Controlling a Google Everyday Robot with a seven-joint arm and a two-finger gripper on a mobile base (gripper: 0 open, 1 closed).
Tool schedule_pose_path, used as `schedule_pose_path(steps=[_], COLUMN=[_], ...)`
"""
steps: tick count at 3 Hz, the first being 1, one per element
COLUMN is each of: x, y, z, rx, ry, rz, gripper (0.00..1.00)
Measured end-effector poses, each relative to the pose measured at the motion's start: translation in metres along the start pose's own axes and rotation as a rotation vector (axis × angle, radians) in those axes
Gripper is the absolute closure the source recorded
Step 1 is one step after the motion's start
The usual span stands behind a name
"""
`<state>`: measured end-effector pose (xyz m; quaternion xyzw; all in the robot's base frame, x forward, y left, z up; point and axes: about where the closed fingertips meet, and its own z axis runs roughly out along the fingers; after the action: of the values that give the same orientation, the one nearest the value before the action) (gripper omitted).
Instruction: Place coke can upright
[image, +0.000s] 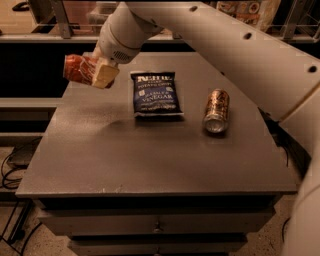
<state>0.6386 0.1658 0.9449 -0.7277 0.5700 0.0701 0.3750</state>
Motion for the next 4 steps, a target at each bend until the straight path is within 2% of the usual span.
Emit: schedule_pose_path(steps=[1, 2, 3, 4], x=[0.004, 0.004, -0.001, -0.009], y=[-0.005, -0.005, 0.002, 0.019], z=[-0.006, -0.005, -0.008, -0.013], rx=[0.03, 0.027, -0.001, -0.048], ry=[-0.015, -0.015, -0.098, -0.272], rz=[0.014, 0.013, 0.025, 0.077], gripper=[1.0, 1.0, 1.0, 1.0])
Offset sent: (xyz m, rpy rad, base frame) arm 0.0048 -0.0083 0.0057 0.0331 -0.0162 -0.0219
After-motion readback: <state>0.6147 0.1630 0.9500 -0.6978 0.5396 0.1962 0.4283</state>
